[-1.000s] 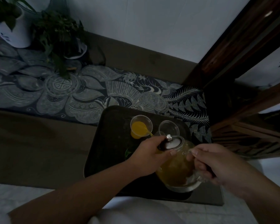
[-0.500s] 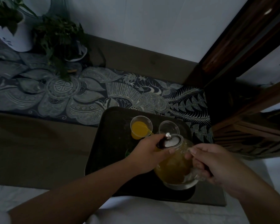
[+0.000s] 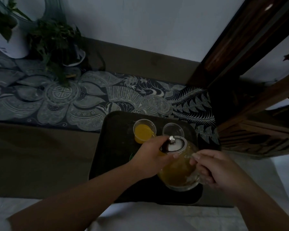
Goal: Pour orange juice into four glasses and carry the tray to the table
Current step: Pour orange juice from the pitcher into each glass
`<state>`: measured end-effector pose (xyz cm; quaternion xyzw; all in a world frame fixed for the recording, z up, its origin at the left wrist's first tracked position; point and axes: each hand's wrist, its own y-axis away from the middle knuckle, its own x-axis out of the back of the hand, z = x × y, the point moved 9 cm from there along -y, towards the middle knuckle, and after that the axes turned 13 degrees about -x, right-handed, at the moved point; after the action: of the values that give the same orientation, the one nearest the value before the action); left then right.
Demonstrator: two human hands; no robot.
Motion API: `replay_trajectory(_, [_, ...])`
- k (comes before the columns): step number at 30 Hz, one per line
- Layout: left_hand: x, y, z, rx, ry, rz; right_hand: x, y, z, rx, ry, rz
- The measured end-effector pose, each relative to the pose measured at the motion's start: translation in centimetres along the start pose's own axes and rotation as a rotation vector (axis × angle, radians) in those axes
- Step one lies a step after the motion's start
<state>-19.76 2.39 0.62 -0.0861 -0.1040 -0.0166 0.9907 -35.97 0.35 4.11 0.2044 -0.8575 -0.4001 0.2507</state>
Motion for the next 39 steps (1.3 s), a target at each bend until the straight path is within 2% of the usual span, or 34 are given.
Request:
replay_trajectory(20, [0.2, 0.1, 0.3, -0.096, -0.246, -0.087, -1.3, 0.1, 3.6, 0.013, -0.285, 0.128])
replay_trajectory(26, [0.5, 0.0, 0.8, -0.138, -0.306, -0.092, -1.4, 0.4, 4.0, 0.025, -0.300, 0.128])
replay_trajectory(35, [-1.6, -1.8, 3.4, -0.182, -0.320, -0.071, 2.4, 1.1, 3.8, 0.093, -0.310, 0.091])
replay_trajectory(39, [-3.6, -2.9, 3.6, -0.143, -0.346, -0.035, 5.2, 0.7, 3.3, 0.107, -0.213, 0.059])
